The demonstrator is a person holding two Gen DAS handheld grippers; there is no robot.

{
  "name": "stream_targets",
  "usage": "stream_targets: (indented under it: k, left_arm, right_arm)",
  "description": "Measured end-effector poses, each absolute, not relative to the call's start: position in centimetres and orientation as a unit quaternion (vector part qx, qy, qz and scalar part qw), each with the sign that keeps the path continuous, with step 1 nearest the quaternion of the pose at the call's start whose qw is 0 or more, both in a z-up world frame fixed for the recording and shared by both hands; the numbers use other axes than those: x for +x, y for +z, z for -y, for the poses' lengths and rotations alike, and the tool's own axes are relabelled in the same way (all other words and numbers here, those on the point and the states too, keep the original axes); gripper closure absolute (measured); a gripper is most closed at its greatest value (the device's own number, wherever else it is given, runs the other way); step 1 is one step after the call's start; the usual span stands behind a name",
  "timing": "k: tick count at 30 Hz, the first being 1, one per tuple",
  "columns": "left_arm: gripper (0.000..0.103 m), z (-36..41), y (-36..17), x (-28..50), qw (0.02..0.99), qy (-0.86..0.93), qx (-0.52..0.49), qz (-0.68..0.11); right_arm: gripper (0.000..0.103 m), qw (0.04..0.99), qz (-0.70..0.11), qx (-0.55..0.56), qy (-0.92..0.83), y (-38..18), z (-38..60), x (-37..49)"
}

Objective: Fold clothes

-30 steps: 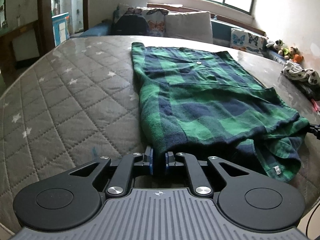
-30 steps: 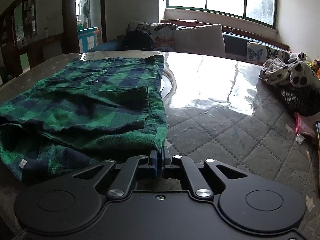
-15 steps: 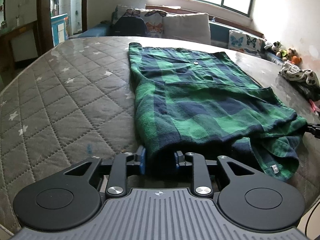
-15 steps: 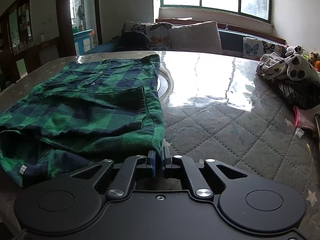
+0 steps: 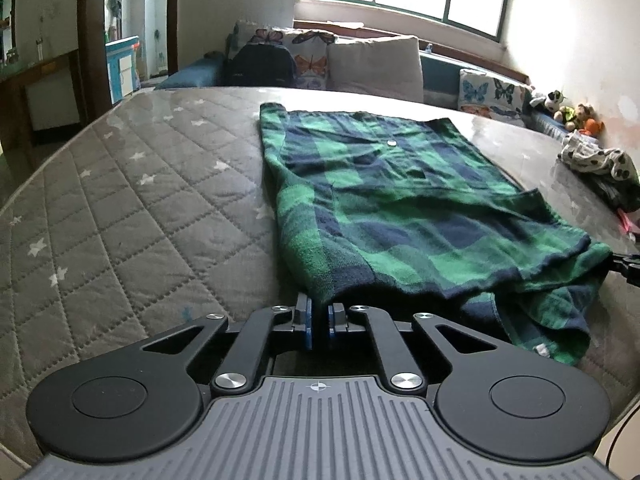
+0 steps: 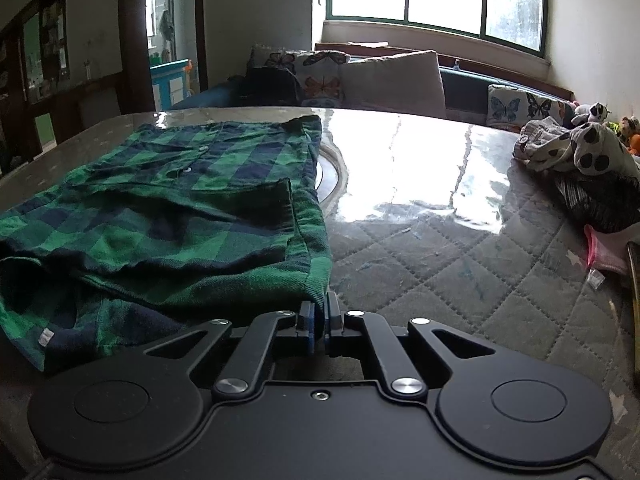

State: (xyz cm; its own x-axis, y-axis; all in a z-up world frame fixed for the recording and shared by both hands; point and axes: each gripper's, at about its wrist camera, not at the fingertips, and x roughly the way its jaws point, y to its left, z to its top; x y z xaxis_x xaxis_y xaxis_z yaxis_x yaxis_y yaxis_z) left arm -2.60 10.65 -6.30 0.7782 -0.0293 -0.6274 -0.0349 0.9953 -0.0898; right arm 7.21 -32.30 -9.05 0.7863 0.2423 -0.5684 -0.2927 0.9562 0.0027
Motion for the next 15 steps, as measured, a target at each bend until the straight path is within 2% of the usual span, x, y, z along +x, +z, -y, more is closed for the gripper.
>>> stream_targets:
  k: [10, 15]
  left_arm:
    - [0.1, -11.0, -4.4, -3.9, 0.95, -0.005, -0.047, -0.307]
    - [0.1, -10.8, -4.8, -3.5, 0.946, -0.018, -0.018, -0.324]
  right_arm:
    - [0.099, 0.95, -0.276, -0.042, 0.137, -8.1, 32.5, 6.2]
    - [0.099, 0.949, -0.278, -0.051, 0.138, -8.3, 32.6, 6.0]
